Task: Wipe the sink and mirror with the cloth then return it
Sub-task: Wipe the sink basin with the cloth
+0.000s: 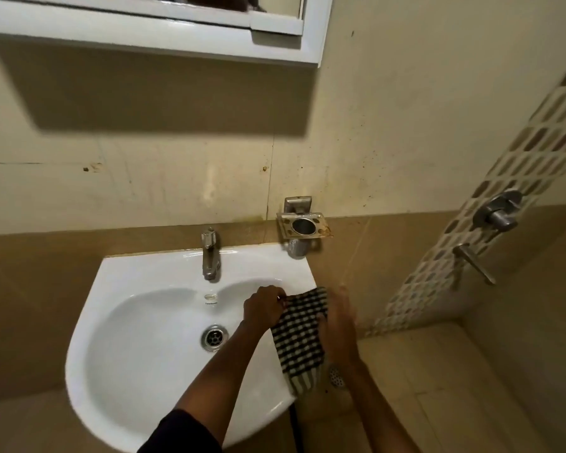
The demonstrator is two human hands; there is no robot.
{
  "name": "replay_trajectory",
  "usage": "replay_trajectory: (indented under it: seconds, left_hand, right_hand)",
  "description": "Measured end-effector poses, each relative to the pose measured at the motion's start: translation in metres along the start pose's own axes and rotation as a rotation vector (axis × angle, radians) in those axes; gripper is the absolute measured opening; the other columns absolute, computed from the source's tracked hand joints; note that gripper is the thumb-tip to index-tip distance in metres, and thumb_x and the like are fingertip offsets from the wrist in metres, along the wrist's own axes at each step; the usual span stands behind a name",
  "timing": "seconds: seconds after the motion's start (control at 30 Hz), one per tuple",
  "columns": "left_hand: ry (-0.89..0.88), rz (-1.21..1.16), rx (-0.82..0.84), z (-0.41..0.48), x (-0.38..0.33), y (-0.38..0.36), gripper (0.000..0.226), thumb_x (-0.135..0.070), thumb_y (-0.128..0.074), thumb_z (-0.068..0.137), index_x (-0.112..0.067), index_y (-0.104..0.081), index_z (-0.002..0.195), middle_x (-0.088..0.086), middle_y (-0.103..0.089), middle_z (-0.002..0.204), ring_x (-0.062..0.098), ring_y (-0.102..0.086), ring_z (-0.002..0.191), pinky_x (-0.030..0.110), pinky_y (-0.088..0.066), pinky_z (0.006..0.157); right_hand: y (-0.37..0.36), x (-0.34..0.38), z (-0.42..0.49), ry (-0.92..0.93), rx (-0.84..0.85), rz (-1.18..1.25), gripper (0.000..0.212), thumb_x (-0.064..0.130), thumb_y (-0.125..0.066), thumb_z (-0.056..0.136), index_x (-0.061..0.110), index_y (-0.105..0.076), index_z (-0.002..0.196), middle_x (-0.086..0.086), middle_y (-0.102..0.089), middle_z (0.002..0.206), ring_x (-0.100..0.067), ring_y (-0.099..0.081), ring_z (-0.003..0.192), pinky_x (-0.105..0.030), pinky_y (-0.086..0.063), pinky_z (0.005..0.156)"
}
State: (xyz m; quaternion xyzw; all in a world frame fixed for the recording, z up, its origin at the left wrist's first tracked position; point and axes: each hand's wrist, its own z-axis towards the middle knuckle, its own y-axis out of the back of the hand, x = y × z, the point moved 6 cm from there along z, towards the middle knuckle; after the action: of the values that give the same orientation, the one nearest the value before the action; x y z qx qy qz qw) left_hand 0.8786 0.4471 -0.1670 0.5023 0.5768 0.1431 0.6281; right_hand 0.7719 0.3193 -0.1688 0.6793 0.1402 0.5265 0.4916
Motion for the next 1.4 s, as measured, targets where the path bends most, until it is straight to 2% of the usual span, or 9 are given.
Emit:
replay_trajectory:
  seconds: [0.27,0.47,0.57,0.67,0.83,0.97,1.17,1.27,1.4]
  left_hand:
    - [-0.067,0.075,-0.132,0.017,0.009,-0.011,0.029,-0.029,-0.048,0.094,-0.021,-0.057,0.12,-0.001,-0.063,0.121,0.019,-0.056,0.114,0.033,-0.045,0.091]
    - [-0.391,0.316,-0.492,-0.01,0.018,0.041,0.043,-0.022,-0.06,0.085,-0.009,-0.057,0.126,0.009,-0.063,0.128,0.026,-0.057,0.122,0.038,-0.045,0.1]
    - [-0.336,0.316,-0.577,-0.026,0.046,0.073,0.045,-0.026,-0.045,0.09,-0.009,-0.053,0.131,0.01,-0.056,0.137,0.027,-0.048,0.131,0.04,-0.04,0.107]
    - [-0.305,0.282,-0.607,-0.042,0.077,0.093,0.046,-0.023,-0.044,0.092,-0.009,-0.049,0.135,0.01,-0.05,0.142,0.022,-0.033,0.138,0.034,-0.022,0.117]
    - [-0.247,0.295,-0.608,-0.058,0.105,0.106,0.046,-0.025,-0.042,0.094,-0.011,-0.045,0.138,0.007,-0.045,0.146,0.018,-0.024,0.142,0.031,-0.014,0.118]
    - [-0.179,0.304,-0.578,-0.06,0.12,0.118,0.048,-0.033,-0.031,0.098,-0.011,-0.041,0.14,0.009,-0.043,0.147,0.015,-0.018,0.144,0.029,-0.01,0.119]
    - [-0.019,0.257,-0.604,-0.085,0.166,0.147,0.056,-0.041,-0.021,0.098,-0.013,-0.035,0.144,0.007,-0.032,0.154,0.016,-0.014,0.146,0.027,-0.004,0.119]
    - [0.003,0.239,-0.606,-0.095,0.189,0.152,0.057,-0.042,-0.02,0.098,-0.012,-0.035,0.144,0.008,-0.032,0.154,0.016,-0.013,0.146,0.027,-0.004,0.119]
    - [0.015,0.208,-0.601,-0.097,0.206,0.157,0.054,-0.038,-0.028,0.097,-0.013,-0.035,0.144,0.007,-0.032,0.154,0.014,-0.012,0.146,0.023,-0.001,0.119]
  right_hand:
    - [-0.069,-0.008,0.02,-0.012,0.065,-0.239,0.084,0.023,-0.076,0.063,-0.004,-0.04,0.134,-0.028,-0.048,0.135,-0.043,-0.05,0.12,-0.054,-0.045,0.094]
    - [-0.079,0.011,0.104,-0.032,-0.032,-0.203,0.065,0.042,-0.036,0.091,-0.003,-0.031,0.138,-0.028,-0.044,0.137,-0.044,-0.046,0.121,-0.053,-0.04,0.101]
    - [-0.092,0.038,0.128,-0.031,-0.089,-0.215,0.067,0.044,-0.018,0.097,-0.011,-0.049,0.12,-0.035,-0.055,0.12,-0.05,-0.053,0.111,-0.059,-0.042,0.095]
    - [-0.102,0.081,0.137,-0.003,-0.173,-0.183,0.037,0.019,-0.056,0.089,-0.012,-0.054,0.111,-0.035,-0.061,0.108,-0.05,-0.059,0.102,-0.059,-0.044,0.093]
    - [-0.16,0.144,0.112,0.23,-0.076,-0.131,0.045,0.018,-0.037,0.087,-0.007,-0.055,0.12,-0.027,-0.06,0.121,-0.041,-0.056,0.115,-0.055,-0.04,0.1]
    - [-0.175,0.16,0.098,0.438,-0.008,-0.111,0.041,0.006,-0.058,0.079,-0.002,-0.056,0.12,-0.019,-0.063,0.122,-0.034,-0.059,0.115,-0.056,-0.041,0.099]
    - [-0.181,0.148,0.06,0.373,-0.126,-0.002,0.048,0.026,-0.03,0.093,-0.004,-0.053,0.123,-0.024,-0.06,0.123,-0.038,-0.053,0.119,-0.044,-0.016,0.115]
    - [-0.196,0.164,0.03,0.408,-0.057,0.168,0.031,0.009,-0.043,0.092,-0.003,-0.056,0.118,-0.023,-0.063,0.116,-0.041,-0.057,0.111,-0.056,-0.039,0.103]
    - [-0.218,0.215,0.035,0.724,0.098,-0.052,0.045,0.014,-0.034,0.086,0.001,-0.054,0.124,-0.018,-0.06,0.127,-0.035,-0.054,0.119,-0.048,-0.03,0.105]
